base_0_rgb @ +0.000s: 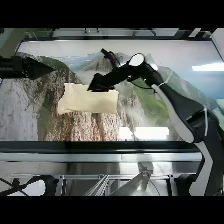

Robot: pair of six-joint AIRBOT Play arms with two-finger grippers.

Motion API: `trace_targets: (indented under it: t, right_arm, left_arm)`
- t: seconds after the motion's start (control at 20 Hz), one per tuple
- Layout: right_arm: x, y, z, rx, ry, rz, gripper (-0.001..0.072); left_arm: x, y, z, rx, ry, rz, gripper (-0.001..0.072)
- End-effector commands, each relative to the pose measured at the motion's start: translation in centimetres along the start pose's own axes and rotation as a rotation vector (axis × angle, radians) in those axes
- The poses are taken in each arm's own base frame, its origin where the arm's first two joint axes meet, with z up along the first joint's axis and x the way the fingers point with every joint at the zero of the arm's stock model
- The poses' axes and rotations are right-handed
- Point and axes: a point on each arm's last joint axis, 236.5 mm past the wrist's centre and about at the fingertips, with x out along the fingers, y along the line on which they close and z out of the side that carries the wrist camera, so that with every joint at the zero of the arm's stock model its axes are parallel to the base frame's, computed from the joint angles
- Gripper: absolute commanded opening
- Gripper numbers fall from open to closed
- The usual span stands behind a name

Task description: Fold the shirts.

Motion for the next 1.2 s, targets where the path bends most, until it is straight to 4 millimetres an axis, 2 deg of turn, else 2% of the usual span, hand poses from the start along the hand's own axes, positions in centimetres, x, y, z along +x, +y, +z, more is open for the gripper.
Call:
trace_targets:
  t: [0.0,0.05,0.1,0.15,0.25,0.35,0.4,0.55,0.7,0.9,1.15]
  right_arm:
    - [-9.1,-8.2,-3.2,0.179,0.095,-0.372,0.0276]
    - [-11.5,-10.4,-4.1,0.24,0.106,-0.478,0.0289]
    - [-13.3,-12.5,-5.0,0.308,0.113,-0.567,0.048]
    - [-13.9,-13.7,-5.4,0.355,0.104,-0.601,0.0648]
    - [-11.9,-14.7,-4.4,0.398,0.032,-0.554,0.0656]
    - [-8.5,-14.5,-3.1,0.416,-0.035,-0.444,0.0676]
    - [-7.0,-14.5,-2.8,0.427,-0.052,-0.401,0.0706]
    - [-3.5,-14.7,-2.6,0.492,-0.052,-0.301,0.0708]
    - [-1.2,-15.3,-3.1,0.564,-0.026,-0.215,0.071]
    - [1.0,-16.1,-4.1,0.576,0.01,-0.197,0.0711]
    - [5.1,-13.0,-2.8,0.518,-0.023,-0.05,0.0707]
  left_arm:
    - [0.1,0.2,-0.5,-0.003,0.004,-0.005,0.002]
    - [0.2,0.3,-0.5,-0.004,0.004,-0.004,0.002]
    - [0.2,0.3,-0.5,-0.004,0.004,-0.004,0.002]
    - [0.2,0.2,-0.5,-0.003,0.004,-0.004,0.002]
    - [0.2,0.2,-0.5,-0.002,0.006,-0.005,0.002]
    - [0.2,0.2,-0.5,-0.002,0.005,-0.005,0.002]
    - [0.2,0.2,-0.6,-0.002,0.006,-0.005,0.002]
    - [0.2,0.1,-0.8,0.008,0.015,-0.011,0.0021]
    - [0.2,-0.1,-1.0,0.009,0.025,-0.02,0.0021]
    - [0.2,-0.2,-1.1,0.016,0.027,-0.022,0.002]
    - [0.2,-0.2,-1.1,0.016,0.027,-0.022,0.0021]
